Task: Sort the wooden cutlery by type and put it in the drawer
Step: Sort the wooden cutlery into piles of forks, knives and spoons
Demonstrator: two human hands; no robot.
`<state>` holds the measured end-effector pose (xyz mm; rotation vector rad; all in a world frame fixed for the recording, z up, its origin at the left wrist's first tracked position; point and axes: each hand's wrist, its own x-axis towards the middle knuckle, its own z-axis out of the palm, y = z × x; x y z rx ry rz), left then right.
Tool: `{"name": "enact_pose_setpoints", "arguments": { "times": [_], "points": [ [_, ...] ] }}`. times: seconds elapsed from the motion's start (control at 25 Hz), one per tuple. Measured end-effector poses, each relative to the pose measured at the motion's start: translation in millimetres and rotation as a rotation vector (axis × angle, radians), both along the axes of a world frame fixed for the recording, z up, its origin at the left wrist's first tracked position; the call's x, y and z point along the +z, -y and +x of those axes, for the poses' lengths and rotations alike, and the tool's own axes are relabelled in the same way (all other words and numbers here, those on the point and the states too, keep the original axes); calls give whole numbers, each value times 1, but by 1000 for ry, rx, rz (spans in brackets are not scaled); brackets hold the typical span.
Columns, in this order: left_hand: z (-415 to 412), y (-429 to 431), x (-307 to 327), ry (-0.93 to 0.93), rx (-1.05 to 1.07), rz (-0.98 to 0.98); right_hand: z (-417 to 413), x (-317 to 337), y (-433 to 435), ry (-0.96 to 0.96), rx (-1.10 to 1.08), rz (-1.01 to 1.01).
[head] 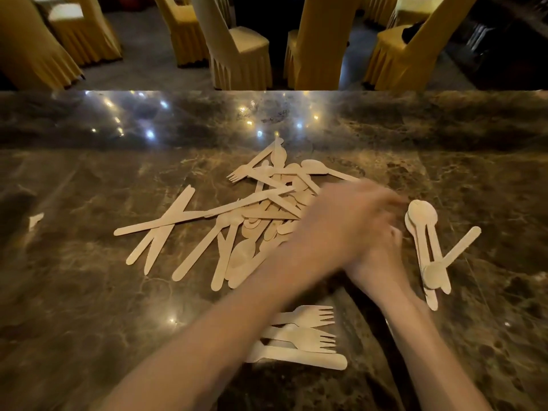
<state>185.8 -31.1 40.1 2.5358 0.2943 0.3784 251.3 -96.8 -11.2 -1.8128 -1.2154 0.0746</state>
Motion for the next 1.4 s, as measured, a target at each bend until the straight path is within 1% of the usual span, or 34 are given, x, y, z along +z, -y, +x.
{"name": "enact_pose_setpoints", "arguments": {
  "times": [0.04, 0.08, 0.12, 0.16, 0.2, 0.28, 0.32, 0.36, 0.4, 0.48, 0.6, 0.72, 0.84, 0.92, 1.0, 1.04, 1.12, 1.2, 1.32, 1.4],
  "points": [
    [-14, -25, -6, 3, 159, -80, 0, -4, 2, 41, -22, -201],
    [-36, -56, -13, 38, 334, -78, 5, -5, 10, 109, -99, -374],
    [-62, -84, -18, 23, 470, -68, 10, -7, 18, 135, -146, -441],
    [-84, -109, -26, -46, 555, -49, 14, -7, 28, 139, -170, -452],
    [-99, -125, -33, -151, 589, -26, 15, 0, 39, 109, -194, -416],
    [-110, -142, -44, -348, 577, 19, 20, 7, 57, 82, -356, -335],
    [-112, -148, -50, -415, 563, 31, 24, 7, 67, 92, -460, -356],
    [-115, -151, -52, -438, 563, 24, 29, 3, 77, 90, -559, -400],
    [-114, -152, -51, -420, 561, 32, 32, 0, 88, 73, -630, -452],
    [-111, -149, -51, -371, 531, 39, 33, -8, 101, 49, -695, -566],
    [-103, -143, -51, -356, 448, 71, 31, -16, 106, 41, -692, -588],
    [-96, -142, -49, -378, 435, 48, 32, -16, 107, 47, -692, -601],
    [-94, -143, -47, -396, 450, -61, 32, -14, 108, 51, -699, -593],
    [-95, -142, -44, -342, 478, -163, 29, -10, 105, 68, -691, -531],
    [-101, -143, -36, -239, 535, -299, 26, -6, 95, 106, -603, -482],
    [-109, -144, -31, -187, 582, -354, 25, -5, 88, 138, -523, -466],
    [-132, -150, -24, -104, 693, -443, 25, -4, 68, 181, -354, -436],
    [-159, -153, -23, -61, 799, -504, 30, -3, 44, 220, -244, -407],
    [-190, -154, -36, -86, 931, -496, 41, -8, 12, 289, -199, -443],
    [-201, -154, -46, -165, 992, -441, 47, -13, 2, 296, -268, -493]
  ]
}}
